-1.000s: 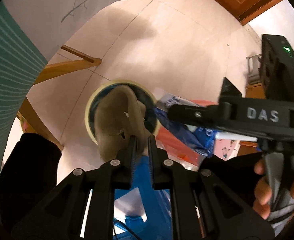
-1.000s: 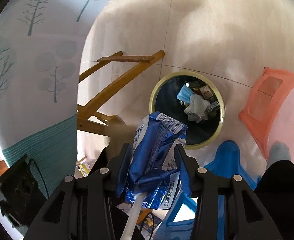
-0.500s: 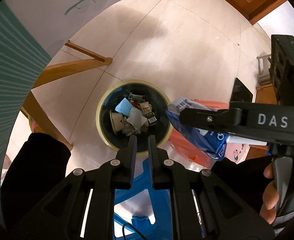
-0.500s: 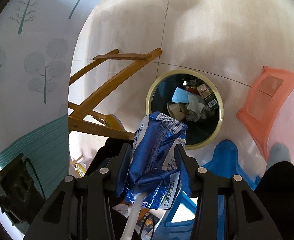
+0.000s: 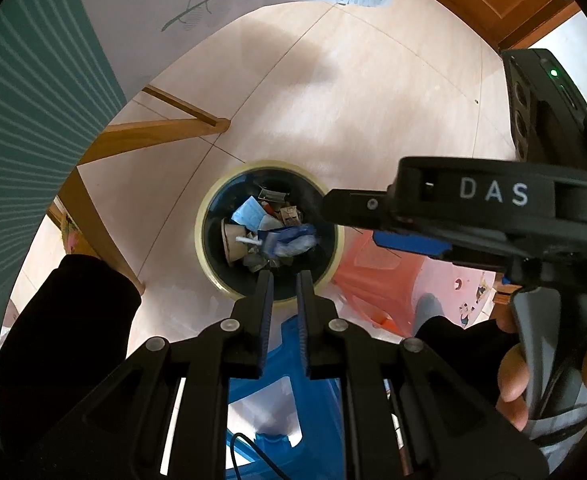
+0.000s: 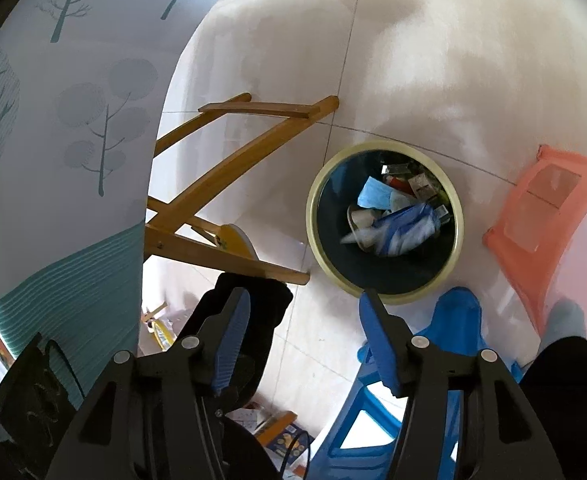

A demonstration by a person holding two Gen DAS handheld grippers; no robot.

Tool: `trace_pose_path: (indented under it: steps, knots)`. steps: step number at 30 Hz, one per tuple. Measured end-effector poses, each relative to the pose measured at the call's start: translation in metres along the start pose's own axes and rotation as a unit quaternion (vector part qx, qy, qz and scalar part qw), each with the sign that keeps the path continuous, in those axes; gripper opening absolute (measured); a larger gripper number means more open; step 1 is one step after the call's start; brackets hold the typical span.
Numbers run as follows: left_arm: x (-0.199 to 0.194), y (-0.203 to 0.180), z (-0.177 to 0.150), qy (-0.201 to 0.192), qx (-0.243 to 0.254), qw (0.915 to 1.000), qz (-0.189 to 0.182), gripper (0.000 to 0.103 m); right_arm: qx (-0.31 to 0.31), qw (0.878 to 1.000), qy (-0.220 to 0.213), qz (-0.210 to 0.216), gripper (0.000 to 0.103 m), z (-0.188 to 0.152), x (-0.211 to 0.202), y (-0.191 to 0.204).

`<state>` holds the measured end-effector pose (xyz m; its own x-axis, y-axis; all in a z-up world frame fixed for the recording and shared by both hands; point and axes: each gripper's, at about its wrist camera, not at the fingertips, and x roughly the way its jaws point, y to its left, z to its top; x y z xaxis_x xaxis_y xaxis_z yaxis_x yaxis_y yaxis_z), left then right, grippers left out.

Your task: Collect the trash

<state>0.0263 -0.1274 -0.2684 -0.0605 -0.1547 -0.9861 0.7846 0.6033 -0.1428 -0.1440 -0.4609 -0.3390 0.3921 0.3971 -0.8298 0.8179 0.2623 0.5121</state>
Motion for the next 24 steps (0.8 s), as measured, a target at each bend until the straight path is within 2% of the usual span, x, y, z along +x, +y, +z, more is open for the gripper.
trace_pose_path:
  steps: [7,16,20,24]
  knots:
    - [-0.010,-0.001,-0.004,-0.005,-0.006,1.0000,-0.002,0.009,-0.055,0.998,-0.010,-0.015,0.058,-0.006,-0.008,0.021]
    - [-0.048,-0.007,-0.016,-0.026,-0.015,0.9995,-0.003,0.009,-0.122,0.991,-0.040,-0.022,0.058,-0.013,-0.038,0.045]
    - [-0.069,-0.002,-0.026,-0.031,-0.035,0.9989,-0.002,0.009,-0.163,0.984,-0.052,-0.039,0.058,-0.019,-0.057,0.060]
    - [-0.092,0.007,-0.036,-0.040,-0.067,0.9970,-0.005,0.009,-0.218,0.972,-0.065,-0.064,0.058,-0.031,-0.073,0.079]
